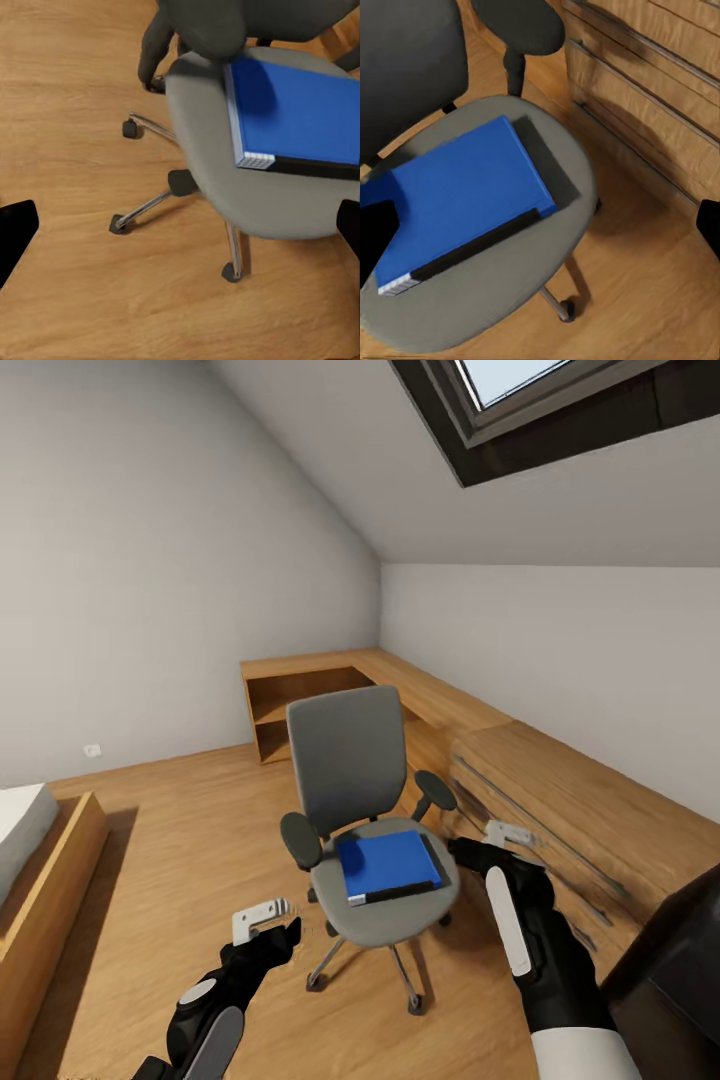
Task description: In the bedroom, organize the workspace by keeping the computer under the desk, ensuring the monitor is on the desk, placing the keyboard on the desk next to the monitor, placing the mouse on the desk next to the keyboard, moving the folder from the swivel chair onto the desk next to the mouse, stacking the notebook on top of the folder with the pen on top of the notebook, and positioning the swivel chair next to the desk.
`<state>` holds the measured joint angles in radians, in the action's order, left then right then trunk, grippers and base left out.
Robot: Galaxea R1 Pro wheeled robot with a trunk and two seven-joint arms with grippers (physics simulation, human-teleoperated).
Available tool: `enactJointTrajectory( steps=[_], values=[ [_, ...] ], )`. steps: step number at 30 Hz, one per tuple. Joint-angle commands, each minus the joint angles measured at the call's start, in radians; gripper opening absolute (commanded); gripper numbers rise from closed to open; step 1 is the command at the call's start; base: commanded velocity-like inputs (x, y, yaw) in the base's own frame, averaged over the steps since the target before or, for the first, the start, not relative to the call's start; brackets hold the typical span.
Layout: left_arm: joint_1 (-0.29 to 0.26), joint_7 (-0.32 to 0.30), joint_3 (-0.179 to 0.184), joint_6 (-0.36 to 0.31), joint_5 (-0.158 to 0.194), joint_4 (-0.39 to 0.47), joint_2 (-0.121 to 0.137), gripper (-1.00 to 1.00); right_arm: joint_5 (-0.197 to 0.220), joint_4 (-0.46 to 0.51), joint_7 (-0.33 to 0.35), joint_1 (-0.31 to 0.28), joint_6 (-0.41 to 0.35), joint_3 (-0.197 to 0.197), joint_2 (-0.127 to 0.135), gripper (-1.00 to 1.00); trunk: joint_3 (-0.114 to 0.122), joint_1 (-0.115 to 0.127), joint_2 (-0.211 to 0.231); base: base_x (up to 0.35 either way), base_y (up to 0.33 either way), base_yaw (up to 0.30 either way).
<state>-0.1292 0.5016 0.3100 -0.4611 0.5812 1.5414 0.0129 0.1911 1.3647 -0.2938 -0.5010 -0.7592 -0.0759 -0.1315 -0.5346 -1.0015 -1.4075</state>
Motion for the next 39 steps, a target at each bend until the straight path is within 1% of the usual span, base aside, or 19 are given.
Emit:
enactJointTrajectory(
  steps=[1,3,4,7,8,14,18,23,25,27,28,31,32,34,35,36,37,38,39],
  values=[
    [-0.001,0.009,-0.014,-0.001,0.011,0.001,0.000,1.00,0.010,-0.008,-0.008,-0.001,0.004,0.010,0.000,1.00,-0.001,0.000,-0.001,0.291,0.043,0.275],
    [-0.001,0.008,-0.039,-0.001,0.013,0.001,0.000,1.00,0.009,-0.028,-0.008,-0.001,0.022,0.027,0.000,1.00,-0.002,0.000,-0.001,0.304,0.063,0.275],
    [-0.001,0.006,-0.068,-0.001,0.021,0.002,0.000,1.00,0.008,-0.053,-0.009,-0.001,0.049,0.059,0.000,1.00,-0.003,0.000,-0.001,0.321,0.096,0.273],
    [-0.001,0.005,-0.102,-0.001,0.041,0.003,-0.001,1.00,0.004,-0.082,-0.009,-0.001,0.081,0.118,0.002,1.00,-0.005,0.000,-0.001,0.326,0.107,0.260],
    [-0.001,0.005,-0.104,-0.001,0.042,0.005,0.000,1.00,0.004,-0.089,-0.009,-0.001,0.084,0.124,0.003,1.00,-0.006,0.000,-0.001,0.329,0.112,0.224],
    [-0.001,0.005,-0.114,0.001,0.044,0.016,0.002,1.00,0.002,-0.157,-0.005,-0.001,0.118,0.136,0.008,1.00,-0.010,0.000,-0.001,0.329,0.109,0.125],
    [-0.001,0.004,-0.170,-0.002,0.046,0.033,0.002,1.00,-0.036,-0.174,-0.002,-0.001,0.135,0.138,0.009,1.00,-0.010,0.000,-0.001,0.329,0.076,0.014],
    [-0.001,0.003,-0.189,-0.004,0.047,0.037,0.001,1.00,-0.050,-0.194,-0.001,-0.001,0.139,0.135,0.010,1.00,-0.010,0.000,-0.001,0.281,0.020,0.003],
    [-0.001,0.003,-0.192,-0.005,0.048,0.039,0.000,1.00,-0.053,-0.204,0.000,-0.001,0.161,0.137,0.035,1.00,-0.010,0.000,-0.001,0.090,0.004,0.000],
    [-0.001,0.003,-0.193,-0.005,0.048,0.040,0.000,1.00,-0.054,-0.212,0.001,-0.001,0.199,0.142,0.051,1.00,-0.010,0.000,-0.001,0.178,0.001,0.000],
    [-0.001,0.003,-0.193,-0.005,0.048,0.041,0.000,1.00,-0.060,-0.306,0.001,-0.004,0.255,0.176,0.062,1.00,-0.010,0.000,-0.001,0.274,0.000,0.000],
    [-0.001,0.002,-0.192,-0.005,0.048,0.043,0.000,1.00,-0.073,-0.410,0.001,-0.008,0.326,0.188,0.063,1.00,-0.010,0.000,-0.001,0.164,0.000,0.000],
    [-0.001,0.003,-0.192,-0.005,0.048,0.045,0.000,1.00,-0.083,-0.481,0.002,-0.020,0.379,0.192,0.064,1.00,-0.010,0.000,-0.001,0.056,0.000,0.000],
    [-0.001,0.003,-0.193,-0.005,0.048,0.056,-0.001,1.00,-0.095,-0.558,0.011,-0.047,0.429,0.194,0.065,1.00,-0.010,0.000,-0.001,0.032,0.000,0.000],
    [-0.001,0.003,-0.198,-0.003,0.048,0.070,-0.001,1.00,-0.108,-0.694,0.043,-0.102,0.497,0.194,0.066,1.00,-0.013,-0.004,-0.008,0.012,0.000,0.000],
    [-0.001,0.003,-0.200,-0.003,0.048,0.073,-0.002,1.00,-0.112,-0.780,0.064,-0.138,0.541,0.194,0.066,1.00,-0.016,-0.008,-0.015,0.008,0.000,0.000],
    [-0.001,0.004,-0.200,-0.003,0.048,0.076,-0.003,1.00,-0.117,-0.913,0.085,-0.197,0.618,0.194,0.067,1.00,-0.019,-0.012,-0.022,0.004,0.000,0.000],
    [-0.001,0.004,-0.201,-0.002,0.048,0.076,-0.003,1.00,-0.117,-0.954,0.090,-0.216,0.644,0.195,0.067,1.00,-0.023,-0.016,-0.029,0.003,0.000,0.000],
    [-0.001,0.005,-0.201,-0.002,0.048,0.077,-0.003,1.00,-0.119,-1.027,0.097,-0.251,0.690,0.195,0.067,1.00,-0.026,-0.020,-0.036,0.002,0.000,0.000]
  ],
)
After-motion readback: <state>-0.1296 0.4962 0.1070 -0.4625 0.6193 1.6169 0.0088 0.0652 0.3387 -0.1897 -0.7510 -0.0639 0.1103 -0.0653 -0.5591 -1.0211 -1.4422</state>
